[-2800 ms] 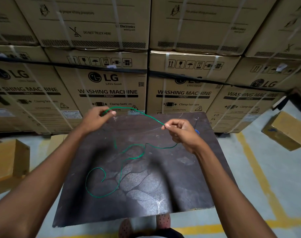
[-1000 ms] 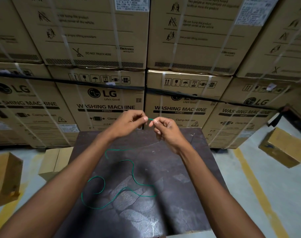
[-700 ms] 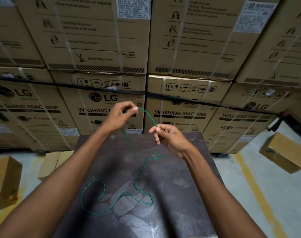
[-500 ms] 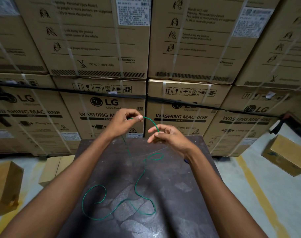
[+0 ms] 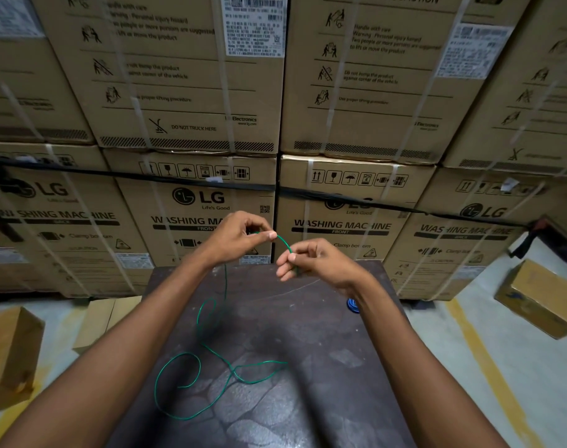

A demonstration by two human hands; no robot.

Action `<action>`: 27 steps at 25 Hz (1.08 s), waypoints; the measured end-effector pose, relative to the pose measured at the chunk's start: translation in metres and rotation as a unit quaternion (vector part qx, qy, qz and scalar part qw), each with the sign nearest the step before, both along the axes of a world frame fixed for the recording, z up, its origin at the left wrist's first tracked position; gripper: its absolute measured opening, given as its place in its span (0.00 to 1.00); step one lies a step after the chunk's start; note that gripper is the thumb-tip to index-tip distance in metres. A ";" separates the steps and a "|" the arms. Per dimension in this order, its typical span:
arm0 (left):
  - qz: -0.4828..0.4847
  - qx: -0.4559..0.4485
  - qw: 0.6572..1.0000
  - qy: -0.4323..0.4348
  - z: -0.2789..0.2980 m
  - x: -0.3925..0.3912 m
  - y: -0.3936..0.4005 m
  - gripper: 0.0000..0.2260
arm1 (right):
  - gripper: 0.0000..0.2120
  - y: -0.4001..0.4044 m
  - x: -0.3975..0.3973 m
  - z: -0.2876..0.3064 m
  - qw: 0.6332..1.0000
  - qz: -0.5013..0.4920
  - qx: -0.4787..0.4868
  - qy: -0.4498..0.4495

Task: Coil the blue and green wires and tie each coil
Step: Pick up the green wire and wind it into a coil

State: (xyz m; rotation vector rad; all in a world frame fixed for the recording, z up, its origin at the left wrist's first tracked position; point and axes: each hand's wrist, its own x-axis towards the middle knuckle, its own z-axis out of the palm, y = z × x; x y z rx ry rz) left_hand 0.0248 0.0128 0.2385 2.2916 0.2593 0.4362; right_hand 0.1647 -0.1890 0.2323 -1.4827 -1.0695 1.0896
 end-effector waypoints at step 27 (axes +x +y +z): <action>-0.005 -0.078 0.990 -0.116 0.036 0.009 0.000 0.06 | 0.14 0.009 0.002 0.015 0.984 0.082 0.139 0.073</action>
